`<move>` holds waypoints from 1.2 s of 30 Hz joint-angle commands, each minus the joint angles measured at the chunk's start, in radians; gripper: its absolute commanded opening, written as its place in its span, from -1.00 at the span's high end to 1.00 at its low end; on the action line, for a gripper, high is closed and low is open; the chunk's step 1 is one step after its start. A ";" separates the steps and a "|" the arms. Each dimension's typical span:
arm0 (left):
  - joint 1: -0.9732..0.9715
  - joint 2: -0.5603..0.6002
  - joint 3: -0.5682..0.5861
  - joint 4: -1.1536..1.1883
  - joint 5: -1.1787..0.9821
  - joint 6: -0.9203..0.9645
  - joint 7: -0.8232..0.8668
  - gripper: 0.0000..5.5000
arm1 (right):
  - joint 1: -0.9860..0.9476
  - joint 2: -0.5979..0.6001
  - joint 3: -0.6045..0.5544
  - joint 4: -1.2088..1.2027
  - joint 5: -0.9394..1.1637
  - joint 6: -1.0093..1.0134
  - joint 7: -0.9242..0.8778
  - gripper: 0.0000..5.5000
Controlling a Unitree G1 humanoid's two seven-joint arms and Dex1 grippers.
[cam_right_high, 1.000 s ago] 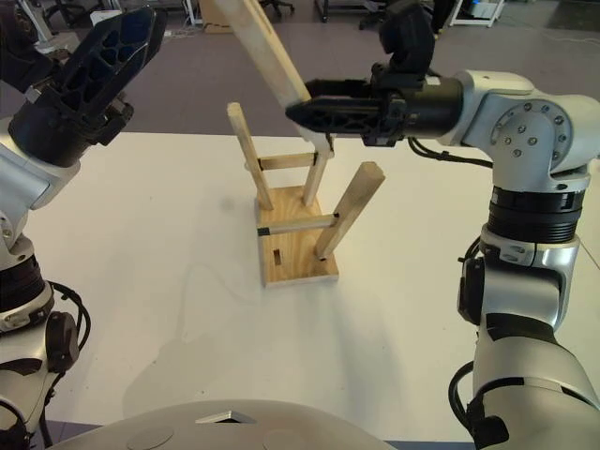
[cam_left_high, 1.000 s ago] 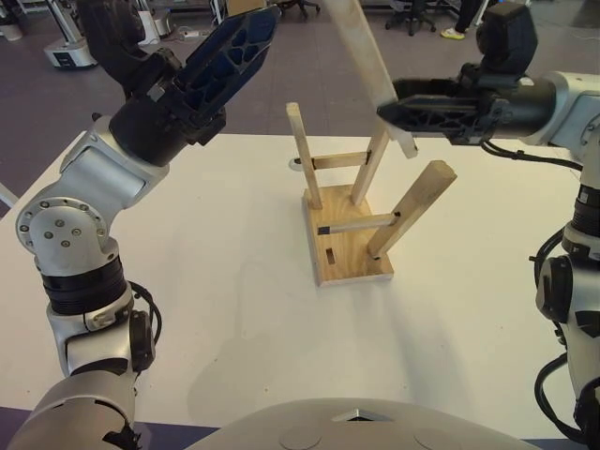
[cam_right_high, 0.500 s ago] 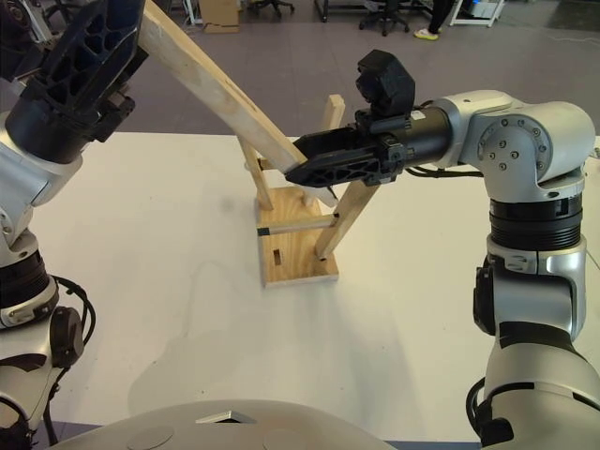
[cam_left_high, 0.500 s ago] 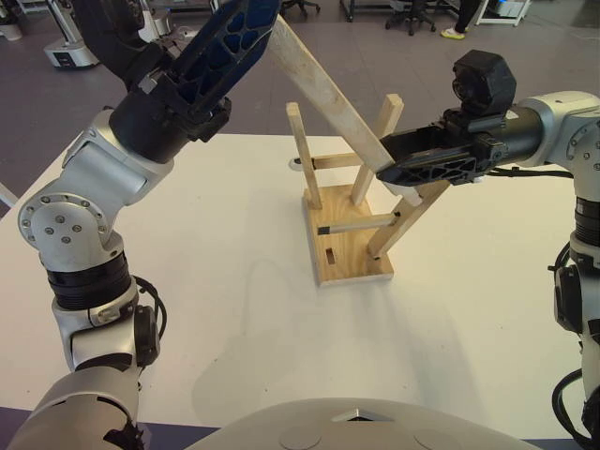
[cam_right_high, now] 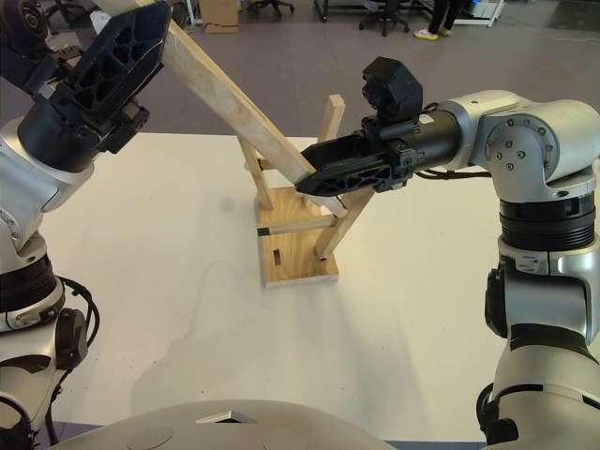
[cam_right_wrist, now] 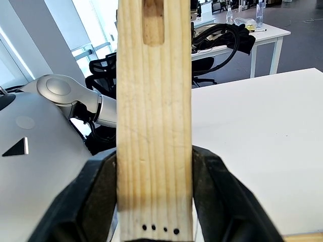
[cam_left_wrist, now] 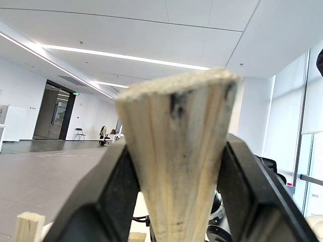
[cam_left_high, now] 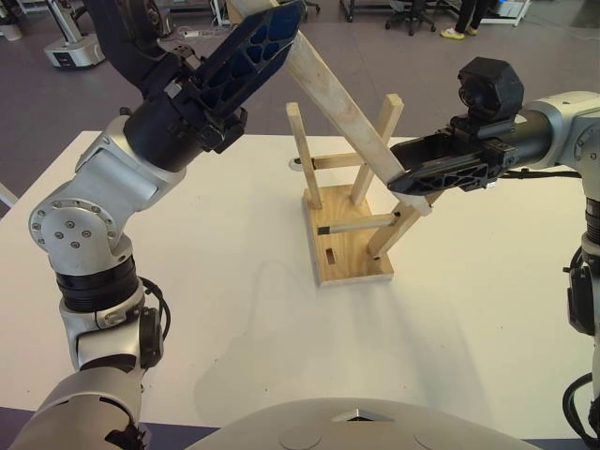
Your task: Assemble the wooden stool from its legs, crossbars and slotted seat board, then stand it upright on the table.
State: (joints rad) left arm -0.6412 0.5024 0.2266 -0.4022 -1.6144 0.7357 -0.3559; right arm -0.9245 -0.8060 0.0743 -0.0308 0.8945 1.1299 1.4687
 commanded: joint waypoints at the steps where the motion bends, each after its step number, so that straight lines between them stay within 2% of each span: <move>1: 0.020 0.009 0.030 0.002 0.018 -0.017 0.008 0.25 | -0.046 0.035 -0.023 0.055 -0.019 0.010 -0.083 0.25; 2: 0.025 0.015 0.042 0.009 0.034 -0.025 0.007 0.26 | -0.061 0.055 -0.042 0.081 -0.015 0.011 -0.114 0.25; 3: 0.029 0.025 0.064 0.018 0.058 -0.039 0.007 0.26 | -0.072 0.076 -0.068 0.107 -0.014 -0.001 -0.150 0.11; 5: 0.037 0.075 0.118 0.038 0.099 -0.050 -0.011 0.26 | -0.094 0.123 -0.142 0.171 -0.038 -0.072 -0.263 -0.05; 9: 0.121 0.241 0.239 0.087 0.264 -0.057 -0.080 0.26 | -0.077 0.132 -0.363 0.308 -0.054 -0.158 -0.509 -0.05; 13: 0.439 0.319 0.274 -0.016 0.488 -0.076 -0.221 0.26 | 0.098 0.090 -0.491 0.282 -0.058 -0.157 -0.605 -0.05; 15: 0.591 0.283 0.256 -0.051 0.609 -0.159 -0.301 0.26 | 0.258 0.072 -0.510 0.214 -0.061 -0.139 -0.603 -0.05; 18: 0.671 0.159 0.214 0.019 0.749 -0.399 -0.467 0.26 | 0.475 0.099 -0.492 0.213 -0.111 -0.149 -0.630 -0.05; 22: 0.644 0.043 0.145 0.096 0.753 -0.539 -0.638 0.26 | 0.738 0.170 -0.325 0.240 -0.238 -0.254 -0.598 -0.05; 26: 0.598 0.015 0.050 0.166 0.779 -0.546 -0.736 0.26 | 0.732 0.215 -0.295 0.362 -0.308 -0.347 -0.613 -0.05; 32: 0.492 -0.023 -0.069 0.279 0.848 -0.592 -0.845 0.26 | 0.686 0.241 -0.274 0.401 -0.332 -0.369 -0.606 -0.05; 36: 0.461 -0.055 -0.096 0.305 0.866 -0.617 -0.861 0.26 | 0.648 0.245 -0.260 0.427 -0.341 -0.375 -0.591 -0.05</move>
State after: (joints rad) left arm -0.1516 0.4542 0.1376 -0.1029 -0.7697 0.1371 -1.2103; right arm -0.2383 -0.5664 -0.1936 0.3804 0.5623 0.7637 0.8687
